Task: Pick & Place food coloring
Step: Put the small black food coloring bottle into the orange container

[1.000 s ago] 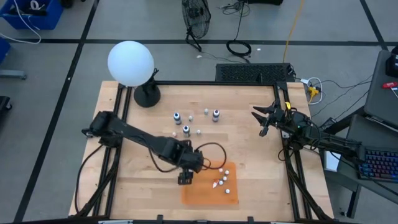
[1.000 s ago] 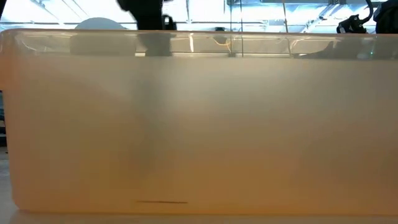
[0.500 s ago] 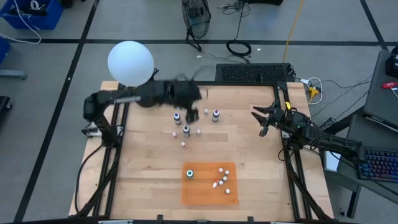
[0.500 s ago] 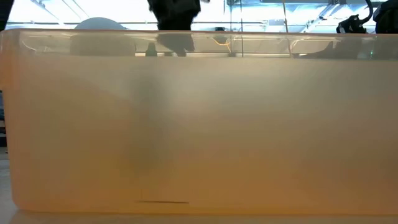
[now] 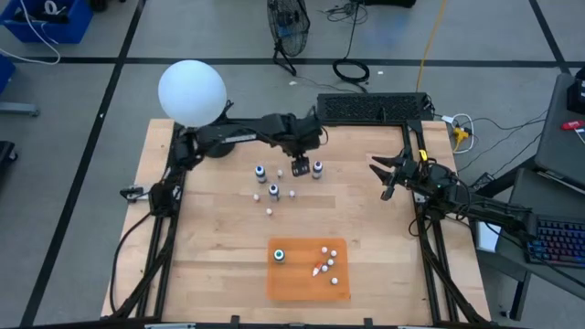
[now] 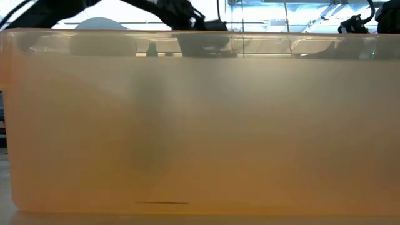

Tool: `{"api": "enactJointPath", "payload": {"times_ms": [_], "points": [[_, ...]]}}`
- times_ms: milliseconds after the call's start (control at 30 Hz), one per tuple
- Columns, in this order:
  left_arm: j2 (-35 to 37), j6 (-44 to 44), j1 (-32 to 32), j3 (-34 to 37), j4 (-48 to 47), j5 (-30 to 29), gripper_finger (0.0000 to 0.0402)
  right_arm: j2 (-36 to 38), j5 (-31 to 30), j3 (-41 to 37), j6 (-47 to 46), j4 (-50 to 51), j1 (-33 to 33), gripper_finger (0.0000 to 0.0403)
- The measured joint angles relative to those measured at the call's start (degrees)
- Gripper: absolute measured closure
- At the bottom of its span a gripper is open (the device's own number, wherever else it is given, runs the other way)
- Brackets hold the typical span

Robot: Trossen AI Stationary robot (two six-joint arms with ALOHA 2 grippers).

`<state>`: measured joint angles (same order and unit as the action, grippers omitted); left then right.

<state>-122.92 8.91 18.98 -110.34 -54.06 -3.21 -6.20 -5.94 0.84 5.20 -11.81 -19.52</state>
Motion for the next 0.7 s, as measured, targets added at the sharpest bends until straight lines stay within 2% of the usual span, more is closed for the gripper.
{"api": "enactJointPath", "payload": {"times_ms": [233,700], "points": [[-5.58,-0.46,0.00,0.17,0.90,0.19,0.0131,0.00,-0.02,0.00,-0.01,0.02,0.01,0.0293],[-9.48,-0.46,0.00,0.24,4.34,-0.17,0.0130,0.00,-0.02,-0.01,0.00,0.02,0.00,0.0293]]}}
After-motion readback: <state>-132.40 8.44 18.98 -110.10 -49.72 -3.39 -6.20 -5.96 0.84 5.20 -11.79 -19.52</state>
